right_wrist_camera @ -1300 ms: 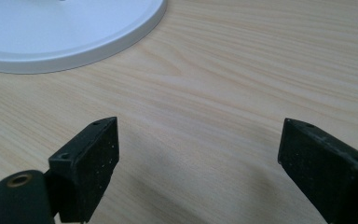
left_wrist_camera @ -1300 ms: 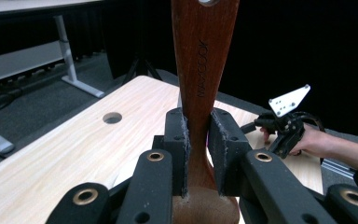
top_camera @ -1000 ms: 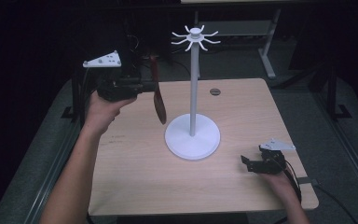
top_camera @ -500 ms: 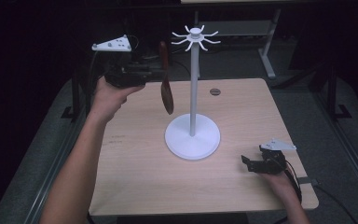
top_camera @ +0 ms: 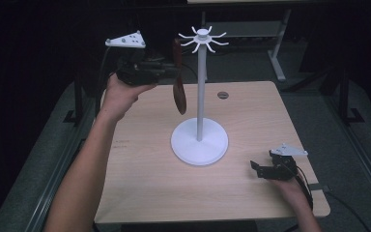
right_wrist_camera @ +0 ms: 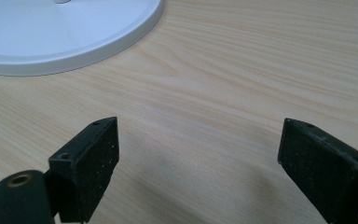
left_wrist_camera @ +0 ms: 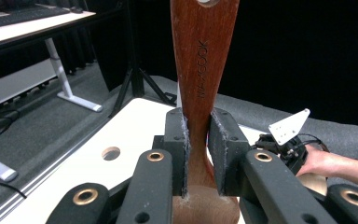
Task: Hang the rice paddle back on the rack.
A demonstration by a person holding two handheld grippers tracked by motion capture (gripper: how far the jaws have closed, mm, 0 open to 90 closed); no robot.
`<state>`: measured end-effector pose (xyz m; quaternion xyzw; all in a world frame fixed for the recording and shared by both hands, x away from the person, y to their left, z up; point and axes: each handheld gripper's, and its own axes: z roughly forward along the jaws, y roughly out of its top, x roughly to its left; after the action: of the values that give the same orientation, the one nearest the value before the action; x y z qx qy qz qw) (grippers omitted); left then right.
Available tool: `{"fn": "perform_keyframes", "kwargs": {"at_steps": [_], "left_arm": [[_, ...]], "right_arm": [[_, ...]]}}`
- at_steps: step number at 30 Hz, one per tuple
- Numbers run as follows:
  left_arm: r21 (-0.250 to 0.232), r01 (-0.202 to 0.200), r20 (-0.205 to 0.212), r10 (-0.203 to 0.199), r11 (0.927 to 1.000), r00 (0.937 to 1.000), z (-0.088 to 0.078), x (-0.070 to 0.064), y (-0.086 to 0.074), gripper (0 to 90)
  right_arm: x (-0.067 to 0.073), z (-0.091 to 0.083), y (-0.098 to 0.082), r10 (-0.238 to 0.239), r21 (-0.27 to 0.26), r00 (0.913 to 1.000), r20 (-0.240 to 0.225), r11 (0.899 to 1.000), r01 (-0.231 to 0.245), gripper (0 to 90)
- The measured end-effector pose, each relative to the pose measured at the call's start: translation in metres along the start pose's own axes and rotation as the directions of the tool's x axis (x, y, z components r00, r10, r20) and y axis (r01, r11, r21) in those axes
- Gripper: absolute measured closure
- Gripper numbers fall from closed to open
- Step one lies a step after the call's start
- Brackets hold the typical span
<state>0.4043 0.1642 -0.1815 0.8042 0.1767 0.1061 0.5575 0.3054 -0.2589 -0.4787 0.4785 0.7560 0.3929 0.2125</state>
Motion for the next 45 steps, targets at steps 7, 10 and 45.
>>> {"fn": "perform_keyframes", "kwargs": {"at_steps": [7,10,45], "left_arm": [[0.002,0.002,0.003,-0.002,1.0,1.0,0.004,0.002,0.002,77.5],[0.001,0.004,0.008,-0.004,1.0,1.0,0.008,0.002,0.003,77.5],[0.118,0.026,-0.083,-0.016,0.9927,0.9964,-0.016,-0.009,-0.041,50.4]], "right_arm": [[0.0,0.0,0.0,0.0,0.0,1.0,0.0,1.0,0.0,12.1],[0.0,0.0,0.0,0.0,0.0,1.0,0.0,1.0,0.0,12.2],[-0.002,0.0,0.0,0.003,-0.014,1.0,0.002,1.0,-0.003,12.2]]}}
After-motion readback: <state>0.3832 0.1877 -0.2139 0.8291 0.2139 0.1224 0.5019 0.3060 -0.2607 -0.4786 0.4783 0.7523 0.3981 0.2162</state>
